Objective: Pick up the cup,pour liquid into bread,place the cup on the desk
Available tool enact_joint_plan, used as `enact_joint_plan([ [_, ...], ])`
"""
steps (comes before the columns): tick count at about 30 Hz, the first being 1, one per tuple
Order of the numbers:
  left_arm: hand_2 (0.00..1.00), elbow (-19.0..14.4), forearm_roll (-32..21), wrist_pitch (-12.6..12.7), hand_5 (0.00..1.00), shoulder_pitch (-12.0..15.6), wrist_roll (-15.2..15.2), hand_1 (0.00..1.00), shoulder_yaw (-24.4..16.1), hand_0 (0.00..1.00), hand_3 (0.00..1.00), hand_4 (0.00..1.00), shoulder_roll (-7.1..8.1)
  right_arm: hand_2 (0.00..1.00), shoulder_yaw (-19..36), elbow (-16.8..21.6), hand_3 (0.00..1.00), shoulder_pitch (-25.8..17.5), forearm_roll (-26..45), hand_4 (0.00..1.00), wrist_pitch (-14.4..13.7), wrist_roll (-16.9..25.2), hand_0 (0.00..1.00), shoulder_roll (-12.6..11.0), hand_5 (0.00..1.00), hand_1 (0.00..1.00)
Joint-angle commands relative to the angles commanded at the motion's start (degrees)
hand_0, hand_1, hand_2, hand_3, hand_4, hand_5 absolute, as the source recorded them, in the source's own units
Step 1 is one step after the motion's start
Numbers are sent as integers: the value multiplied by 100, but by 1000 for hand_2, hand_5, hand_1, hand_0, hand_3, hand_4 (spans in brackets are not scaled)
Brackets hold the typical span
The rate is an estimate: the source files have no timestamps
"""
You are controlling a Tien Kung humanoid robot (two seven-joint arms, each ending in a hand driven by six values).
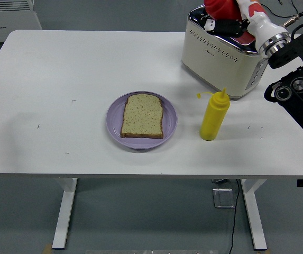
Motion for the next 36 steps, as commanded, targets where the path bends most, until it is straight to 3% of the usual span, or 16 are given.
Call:
enact_joint_plan([
  [3,728,3,0,1,942,5,0,732,2,781,659,517,0,253,-253,-68,365,189,-708,725,291,-89,41,-6,289,79],
  [4,728,5,1,2,942,16,0,732,-1,781,659,517,0,253,-399,-119,365,310,-968,725,430,-183,41,24,289,79],
  [5,728,6,1,3,943,24,0,732,-3,781,659,518,0,275,-643,-155,386,453,-1229,659,627,-273,62,44,267,93],
  [8,728,6,3,-2,943,20,-3,732,0,781,659,518,0,275,-1170,-172,386,603,-1937,659,1054,-401,62,122,267,93],
  [14,728,3,4,-4,942,15,-4,732,-19,781,660,518,0,277,-1810,-223,385,837,-3389,647,1346,-545,66,45,276,96],
  [24,727,4,-3,-5,941,5,-4,732,-49,781,658,516,0,273,-1098,-82,386,778,-3503,640,1350,-730,69,0,279,94],
  [31,728,5,-3,-10,942,-21,-5,732,-45,781,658,517,0,277,-1804,-3,390,712,-3503,641,1384,-712,71,83,274,100],
  [35,728,2,-3,-4,942,-14,-5,732,-58,781,658,517,0,277,-1339,-21,390,682,-3503,641,1229,-776,71,61,274,100],
  [36,728,0,-4,-2,942,-10,-6,732,-67,781,658,518,0,285,-1126,-5,396,692,-3503,601,1198,-790,76,27,243,109],
])
